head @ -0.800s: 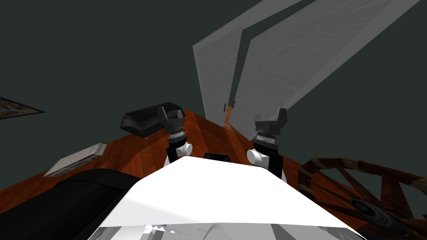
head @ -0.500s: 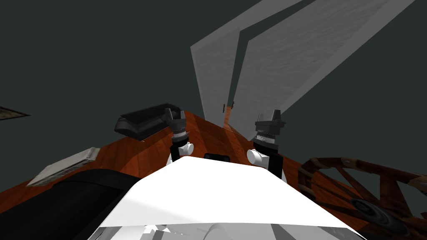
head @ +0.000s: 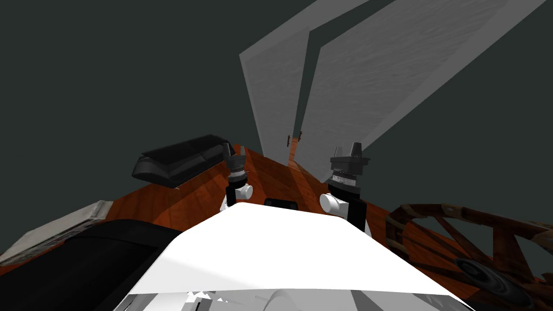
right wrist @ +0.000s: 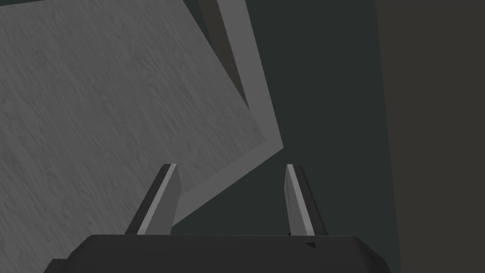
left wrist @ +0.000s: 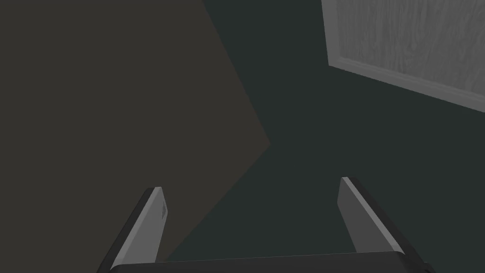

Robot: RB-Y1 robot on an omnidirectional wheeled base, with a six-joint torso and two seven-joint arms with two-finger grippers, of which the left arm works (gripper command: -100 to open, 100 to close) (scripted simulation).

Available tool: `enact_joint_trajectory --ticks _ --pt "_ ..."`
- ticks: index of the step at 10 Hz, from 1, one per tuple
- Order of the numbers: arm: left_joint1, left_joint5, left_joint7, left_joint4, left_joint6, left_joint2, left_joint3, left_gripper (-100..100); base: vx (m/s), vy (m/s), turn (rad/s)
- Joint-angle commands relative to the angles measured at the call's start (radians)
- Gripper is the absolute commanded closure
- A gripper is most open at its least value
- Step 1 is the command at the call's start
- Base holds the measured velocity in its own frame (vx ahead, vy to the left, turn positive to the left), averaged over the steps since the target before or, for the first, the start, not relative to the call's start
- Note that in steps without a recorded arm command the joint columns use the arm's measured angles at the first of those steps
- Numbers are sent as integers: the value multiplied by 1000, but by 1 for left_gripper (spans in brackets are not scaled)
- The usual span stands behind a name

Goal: Push the door open

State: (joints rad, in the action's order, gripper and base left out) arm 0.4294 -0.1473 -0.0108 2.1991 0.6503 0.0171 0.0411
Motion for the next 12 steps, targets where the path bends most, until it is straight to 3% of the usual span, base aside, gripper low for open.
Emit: enact_joint_trajectory --ticks 1,12 --pt "-9 -7 -26 -37 10 8 7 -100 82 8 -69" --pt "-96 -69 -215 -278 41 48 50 -100 93 13 -69"
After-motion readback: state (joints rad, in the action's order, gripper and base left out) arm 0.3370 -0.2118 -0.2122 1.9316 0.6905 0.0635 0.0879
